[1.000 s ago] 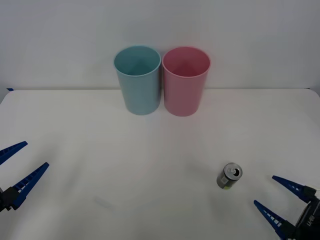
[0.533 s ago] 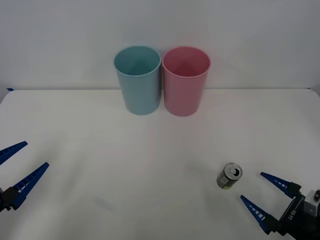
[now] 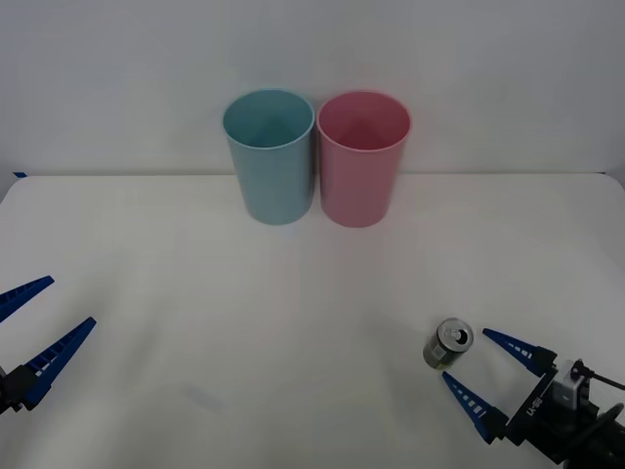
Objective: Grasp the object on the table and drop it into the matching bin: aluminum can to the light blue bin, PET bottle to the pink bin.
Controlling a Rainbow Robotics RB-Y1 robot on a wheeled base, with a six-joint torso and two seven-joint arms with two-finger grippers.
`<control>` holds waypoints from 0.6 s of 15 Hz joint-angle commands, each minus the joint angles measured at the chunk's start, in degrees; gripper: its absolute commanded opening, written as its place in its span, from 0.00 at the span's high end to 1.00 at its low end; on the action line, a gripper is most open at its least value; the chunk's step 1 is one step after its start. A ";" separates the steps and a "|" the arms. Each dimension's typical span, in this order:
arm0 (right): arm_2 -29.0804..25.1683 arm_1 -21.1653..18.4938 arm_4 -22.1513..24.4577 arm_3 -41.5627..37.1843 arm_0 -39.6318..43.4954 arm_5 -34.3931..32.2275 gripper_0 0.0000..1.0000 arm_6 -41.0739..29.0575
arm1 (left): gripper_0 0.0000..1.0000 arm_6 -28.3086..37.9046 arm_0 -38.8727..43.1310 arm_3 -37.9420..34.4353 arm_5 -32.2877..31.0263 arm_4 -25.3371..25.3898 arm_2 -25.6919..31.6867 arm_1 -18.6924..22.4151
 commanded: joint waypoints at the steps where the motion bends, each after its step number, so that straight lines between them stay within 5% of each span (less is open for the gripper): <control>1: 1.23 0.68 0.01 -0.07 -0.95 1.56 0.00 0.69 | 0.00 0.00 0.00 0.00 0.00 0.00 0.00 0.00; 9: 4.48 2.09 0.01 -0.07 -3.50 6.66 0.00 2.27 | 0.00 0.00 0.00 0.00 0.00 0.00 0.00 0.00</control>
